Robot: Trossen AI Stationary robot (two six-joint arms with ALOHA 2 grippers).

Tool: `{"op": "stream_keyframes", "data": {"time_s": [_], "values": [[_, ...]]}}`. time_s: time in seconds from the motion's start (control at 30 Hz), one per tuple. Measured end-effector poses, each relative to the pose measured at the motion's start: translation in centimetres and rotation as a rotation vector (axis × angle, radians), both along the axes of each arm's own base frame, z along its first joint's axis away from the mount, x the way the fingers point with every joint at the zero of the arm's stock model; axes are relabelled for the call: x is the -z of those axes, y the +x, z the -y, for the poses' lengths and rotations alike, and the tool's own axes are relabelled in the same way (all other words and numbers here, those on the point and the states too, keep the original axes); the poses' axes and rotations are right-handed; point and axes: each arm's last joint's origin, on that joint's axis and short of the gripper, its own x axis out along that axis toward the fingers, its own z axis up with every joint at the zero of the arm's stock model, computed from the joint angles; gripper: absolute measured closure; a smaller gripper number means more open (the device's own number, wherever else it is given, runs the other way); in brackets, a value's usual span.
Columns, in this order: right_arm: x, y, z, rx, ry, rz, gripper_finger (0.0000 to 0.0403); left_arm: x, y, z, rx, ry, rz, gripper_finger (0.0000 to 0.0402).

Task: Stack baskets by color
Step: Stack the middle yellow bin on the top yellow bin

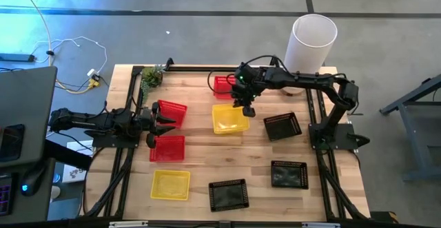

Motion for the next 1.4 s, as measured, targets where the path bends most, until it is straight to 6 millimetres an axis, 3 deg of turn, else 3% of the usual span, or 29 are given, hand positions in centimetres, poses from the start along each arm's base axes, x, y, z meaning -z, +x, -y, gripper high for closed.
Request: {"op": "stream_keyframes", "data": {"time_s": [0.2,0.5,1.4], "values": [[0.0,-0.1,0.7,0.017,0.002,0.011,0.0403,0.0,0.0,0.0,-0.001,0.000,0.000,0.0293],[2.2,0.4,1.3,0.028,0.028,-0.048,0.0403,0.0,0.0,0.0,0.000,0.000,0.000,0.0293],[4.2,1.1,1.2,0.120,0.045,-0.143,0.0400,0.0,0.0,0.0,0.000,0.001,0.000,0.0293]]}}
